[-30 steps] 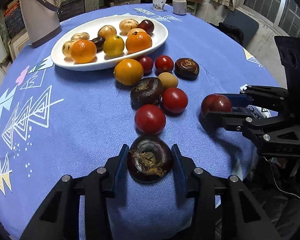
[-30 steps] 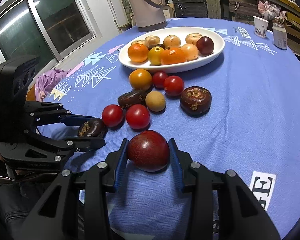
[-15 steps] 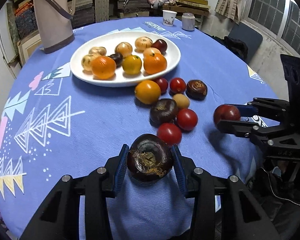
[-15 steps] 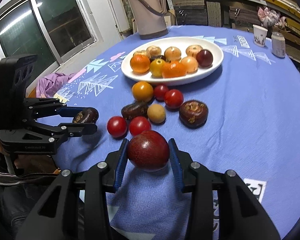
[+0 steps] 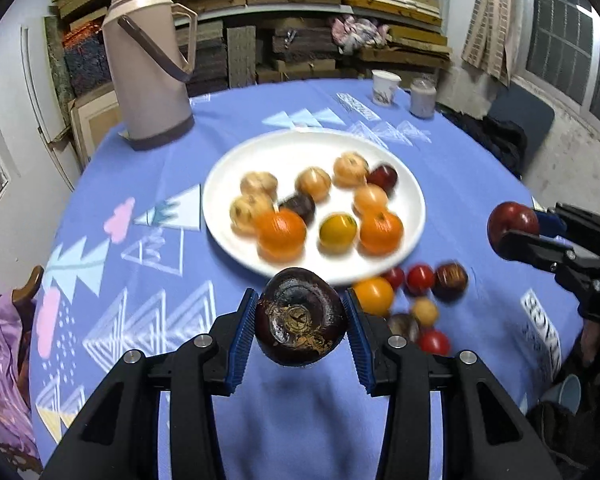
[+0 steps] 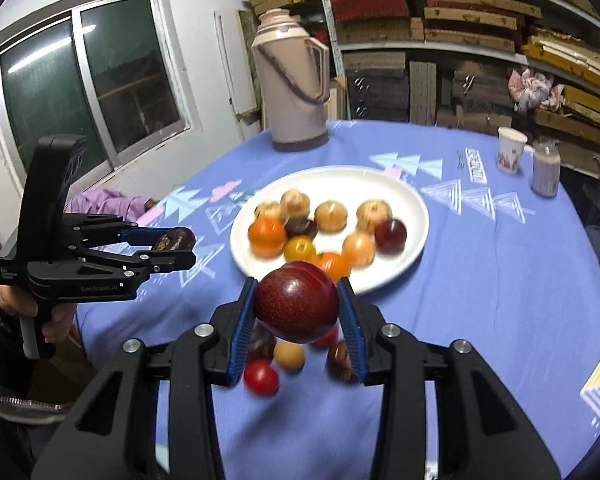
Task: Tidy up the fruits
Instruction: 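Carry both fruits onto the white plate and open both tools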
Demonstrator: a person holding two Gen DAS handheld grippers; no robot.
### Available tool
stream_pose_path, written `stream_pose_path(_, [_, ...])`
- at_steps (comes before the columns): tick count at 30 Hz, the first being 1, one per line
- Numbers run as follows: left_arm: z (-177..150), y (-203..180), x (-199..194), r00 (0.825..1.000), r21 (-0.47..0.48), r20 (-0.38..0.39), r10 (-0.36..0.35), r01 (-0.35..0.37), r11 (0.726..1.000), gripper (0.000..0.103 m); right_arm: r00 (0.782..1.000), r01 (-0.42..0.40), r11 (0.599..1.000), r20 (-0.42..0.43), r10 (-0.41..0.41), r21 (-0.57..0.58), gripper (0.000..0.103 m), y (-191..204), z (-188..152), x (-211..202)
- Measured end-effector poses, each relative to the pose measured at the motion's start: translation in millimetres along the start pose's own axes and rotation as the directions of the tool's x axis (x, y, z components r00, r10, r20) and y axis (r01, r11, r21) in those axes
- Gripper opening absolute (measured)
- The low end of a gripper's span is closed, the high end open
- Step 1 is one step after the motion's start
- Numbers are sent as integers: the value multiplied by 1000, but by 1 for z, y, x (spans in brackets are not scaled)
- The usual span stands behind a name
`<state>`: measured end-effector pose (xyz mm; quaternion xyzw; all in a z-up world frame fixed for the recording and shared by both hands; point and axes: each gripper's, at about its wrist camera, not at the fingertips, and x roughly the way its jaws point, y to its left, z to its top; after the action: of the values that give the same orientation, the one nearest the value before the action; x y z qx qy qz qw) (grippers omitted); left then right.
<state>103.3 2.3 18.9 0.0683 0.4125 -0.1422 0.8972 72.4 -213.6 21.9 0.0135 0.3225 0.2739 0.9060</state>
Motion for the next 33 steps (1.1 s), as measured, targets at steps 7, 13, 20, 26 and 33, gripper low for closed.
stream_pose_path(7, [51, 8, 34, 1000, -26, 19, 9, -8, 1000, 44, 1000, -10, 1000, -25, 10, 3, 39, -9, 35, 49])
stream_pose_path(13, [73, 22, 74, 998, -63, -24, 64, -66, 996, 44, 997, 19, 999, -79, -17, 32, 39, -23, 50, 101])
stream_pose_path(20, [82, 34, 100, 996, -101, -69, 50, -57, 993, 44, 990, 21, 998, -140, -13, 52, 40, -35, 56, 142])
stream_pose_path(26, [84, 35, 98, 998, -132, -26, 57, -60, 989, 62, 991, 7, 998, -131, 2, 67, 43, -36, 54, 144])
stream_pose_path(33, [74, 27, 75, 998, -101, 6, 70, -69, 993, 70, 996, 25, 994, -84, -16, 105, 56, -46, 42, 104])
